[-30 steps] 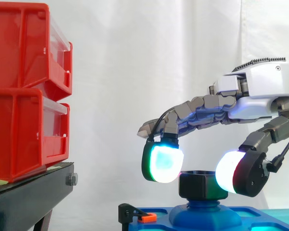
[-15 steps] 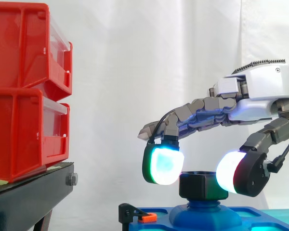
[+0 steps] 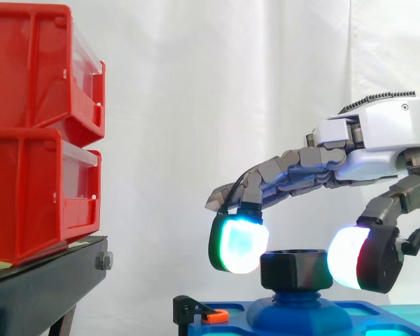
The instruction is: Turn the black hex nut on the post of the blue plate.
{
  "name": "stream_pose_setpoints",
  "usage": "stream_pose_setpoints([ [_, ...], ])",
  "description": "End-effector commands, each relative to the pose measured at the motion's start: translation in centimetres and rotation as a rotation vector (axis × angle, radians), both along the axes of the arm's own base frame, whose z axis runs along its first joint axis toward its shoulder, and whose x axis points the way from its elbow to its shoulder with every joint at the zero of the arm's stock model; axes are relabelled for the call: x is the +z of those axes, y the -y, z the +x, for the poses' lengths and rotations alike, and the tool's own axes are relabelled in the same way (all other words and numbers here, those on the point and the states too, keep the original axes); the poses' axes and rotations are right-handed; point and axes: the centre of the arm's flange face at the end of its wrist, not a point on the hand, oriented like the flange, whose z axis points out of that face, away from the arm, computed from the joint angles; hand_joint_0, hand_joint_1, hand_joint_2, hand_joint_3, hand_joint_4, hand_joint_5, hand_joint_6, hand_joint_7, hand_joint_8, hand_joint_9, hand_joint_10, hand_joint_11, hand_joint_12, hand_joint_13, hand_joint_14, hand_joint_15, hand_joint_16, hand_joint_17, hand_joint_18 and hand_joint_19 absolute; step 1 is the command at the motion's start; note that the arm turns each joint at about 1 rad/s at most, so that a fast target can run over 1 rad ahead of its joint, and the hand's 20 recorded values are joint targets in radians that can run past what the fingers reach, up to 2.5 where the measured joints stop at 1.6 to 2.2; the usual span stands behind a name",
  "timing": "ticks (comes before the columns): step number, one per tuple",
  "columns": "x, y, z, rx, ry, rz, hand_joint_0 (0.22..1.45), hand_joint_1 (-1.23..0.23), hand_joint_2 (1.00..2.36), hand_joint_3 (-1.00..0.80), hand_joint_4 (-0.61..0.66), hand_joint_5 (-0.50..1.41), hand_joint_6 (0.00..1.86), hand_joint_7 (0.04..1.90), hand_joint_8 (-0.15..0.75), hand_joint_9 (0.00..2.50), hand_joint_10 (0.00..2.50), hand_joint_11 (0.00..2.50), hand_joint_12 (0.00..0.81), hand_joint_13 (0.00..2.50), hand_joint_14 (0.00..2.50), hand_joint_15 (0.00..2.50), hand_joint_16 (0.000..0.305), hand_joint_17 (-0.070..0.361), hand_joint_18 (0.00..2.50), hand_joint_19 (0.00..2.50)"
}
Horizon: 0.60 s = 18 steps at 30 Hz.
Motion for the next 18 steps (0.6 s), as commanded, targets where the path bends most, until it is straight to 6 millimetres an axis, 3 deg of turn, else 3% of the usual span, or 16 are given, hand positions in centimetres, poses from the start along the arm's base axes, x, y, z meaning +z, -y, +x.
stream_pose_setpoints([
  [1, -0.03, 0.07, -0.03, -0.001, -0.002, 0.000, 0.37, -0.61, 1.00, -0.50, 0.30, -0.20, 0.50, 0.94, 0.213, 0.21, 0.00, 0.11, 0.365, 0.13, 0.00, 0.02, 0.055, 0.123, 0.20, 0.19],
  [10, -0.12, 0.61, -0.25, -0.008, -0.012, -0.002, 0.31, -0.48, 1.00, -0.50, 0.33, -0.20, 0.50, 0.93, 0.245, 0.21, 0.00, 0.11, 0.396, 0.13, 0.00, 0.02, 0.061, 0.138, 0.21, 0.20],
  [18, 0.06, 0.94, -0.30, -0.013, -0.009, -0.002, 0.32, -0.45, 1.00, -0.50, 0.34, -0.20, 0.50, 0.94, 0.248, 0.22, 0.00, 0.11, 0.394, 0.13, 0.00, 0.02, 0.061, 0.138, 0.21, 0.20],
])
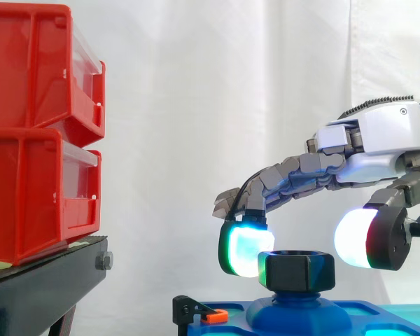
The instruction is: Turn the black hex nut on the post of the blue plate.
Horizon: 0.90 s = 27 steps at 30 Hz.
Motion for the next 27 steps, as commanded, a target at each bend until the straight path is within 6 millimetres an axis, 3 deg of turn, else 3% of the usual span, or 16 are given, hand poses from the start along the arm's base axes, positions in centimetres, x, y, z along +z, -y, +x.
stream_pose_setpoints([
  [1, 0.14, 0.09, -0.03, -0.001, 0.002, 0.000, 0.32, -0.45, 1.00, -0.50, 0.34, -0.20, 0.50, 0.94, 0.247, 0.22, 0.00, 0.13, 0.394, 0.13, 0.00, 0.03, 0.061, 0.138, 0.21, 0.20],
  [27, 0.14, 0.29, -0.71, -0.002, -0.040, -0.019, 0.33, -0.42, 1.00, -0.50, 0.34, -0.19, 0.50, 0.96, 0.241, 0.22, 0.00, 0.11, 0.386, 0.13, 0.00, 0.02, 0.059, 0.133, 0.20, 0.21],
])
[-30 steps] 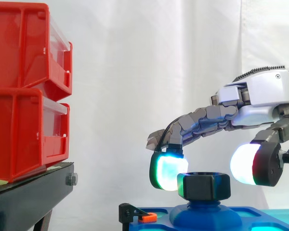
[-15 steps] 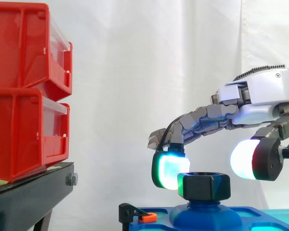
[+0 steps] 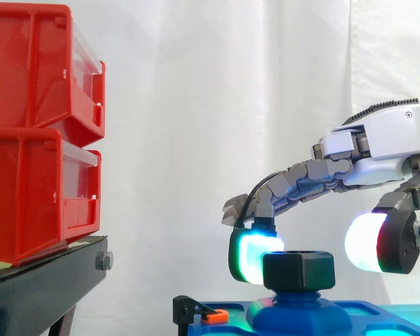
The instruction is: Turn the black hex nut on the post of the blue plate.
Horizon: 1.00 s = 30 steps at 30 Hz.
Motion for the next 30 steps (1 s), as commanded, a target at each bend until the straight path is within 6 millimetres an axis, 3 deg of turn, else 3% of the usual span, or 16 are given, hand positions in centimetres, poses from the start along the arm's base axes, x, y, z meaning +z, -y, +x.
stream_pose_setpoints([
  [1, 0.20, 0.03, -0.08, 0.000, 0.001, 0.000, 0.33, -0.43, 1.00, -0.50, 0.34, -0.19, 0.50, 0.95, 0.240, 0.22, 0.00, 0.13, 0.385, 0.13, 0.00, 0.02, 0.059, 0.133, 0.20, 0.21],
  [6, 1.06, -0.04, -0.27, 0.007, 0.013, -0.012, 0.33, -0.42, 1.00, -0.50, 0.34, -0.19, 0.50, 0.95, 0.240, 0.22, 0.00, 0.13, 0.385, 0.13, 0.00, 0.02, 0.059, 0.133, 0.21, 0.21],
  [30, 1.09, -0.07, -0.40, 0.012, 0.006, -0.020, 0.34, -0.42, 1.00, -0.50, 0.35, -0.19, 0.50, 0.95, 0.238, 0.23, 0.00, 0.13, 0.382, 0.13, 0.00, 0.03, 0.058, 0.131, 0.21, 0.21],
])
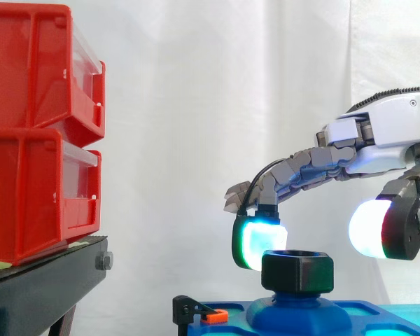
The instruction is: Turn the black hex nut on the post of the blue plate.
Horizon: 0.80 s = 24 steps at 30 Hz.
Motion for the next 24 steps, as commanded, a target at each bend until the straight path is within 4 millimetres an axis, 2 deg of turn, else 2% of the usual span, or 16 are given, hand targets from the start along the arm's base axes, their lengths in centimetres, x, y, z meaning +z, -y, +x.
stream_pose_setpoints([
  [1, -0.01, -0.01, -0.09, 0.002, -0.006, 0.000, 0.33, -0.42, 1.00, -0.50, 0.35, -0.19, 0.50, 0.96, 0.238, 0.23, 0.00, 0.14, 0.382, 0.13, 0.00, 0.02, 0.058, 0.132, 0.21, 0.21],
  [24, 0.44, 0.57, -1.05, 0.020, -0.039, -0.038, 0.34, -0.41, 1.00, -0.50, 0.35, -0.18, 0.50, 0.96, 0.232, 0.23, 0.00, 0.14, 0.377, 0.13, 0.00, 0.02, 0.057, 0.129, 0.20, 0.21],
])
